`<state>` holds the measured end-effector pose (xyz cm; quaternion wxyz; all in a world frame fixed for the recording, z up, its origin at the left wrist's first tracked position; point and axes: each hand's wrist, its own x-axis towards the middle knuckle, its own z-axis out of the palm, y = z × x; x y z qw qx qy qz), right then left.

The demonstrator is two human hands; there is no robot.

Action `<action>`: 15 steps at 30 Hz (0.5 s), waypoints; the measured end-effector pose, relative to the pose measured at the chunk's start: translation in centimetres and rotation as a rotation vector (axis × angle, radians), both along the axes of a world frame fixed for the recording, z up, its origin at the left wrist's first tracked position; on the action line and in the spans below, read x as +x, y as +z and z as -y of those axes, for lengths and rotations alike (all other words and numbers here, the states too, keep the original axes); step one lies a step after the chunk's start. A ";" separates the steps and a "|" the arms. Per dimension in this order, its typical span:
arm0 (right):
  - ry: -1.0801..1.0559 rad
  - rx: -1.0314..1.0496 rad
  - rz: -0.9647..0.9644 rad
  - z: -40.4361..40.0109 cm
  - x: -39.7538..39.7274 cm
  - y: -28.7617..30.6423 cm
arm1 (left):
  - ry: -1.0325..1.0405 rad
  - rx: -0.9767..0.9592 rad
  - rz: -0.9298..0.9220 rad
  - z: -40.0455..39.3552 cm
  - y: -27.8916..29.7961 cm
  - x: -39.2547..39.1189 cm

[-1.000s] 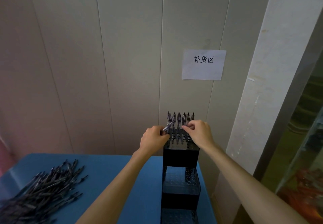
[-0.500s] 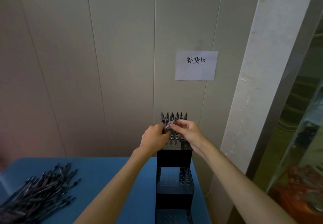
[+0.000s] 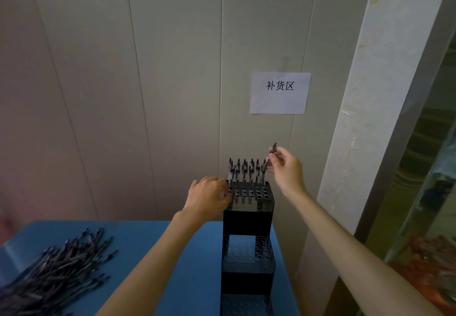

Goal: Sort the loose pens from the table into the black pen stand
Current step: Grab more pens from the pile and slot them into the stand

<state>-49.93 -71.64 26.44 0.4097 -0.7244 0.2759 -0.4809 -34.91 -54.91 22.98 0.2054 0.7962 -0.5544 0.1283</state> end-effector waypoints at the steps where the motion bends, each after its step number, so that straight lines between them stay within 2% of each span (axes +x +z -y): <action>1: -0.013 -0.048 -0.032 0.1 0.1 -0.1 | -0.004 -0.009 -0.003 0.0 0.0 0.0; 15: -0.070 -0.310 -0.276 0.5 0.9 -1.5 | -0.030 -0.020 -0.064 -0.8 -0.7 0.0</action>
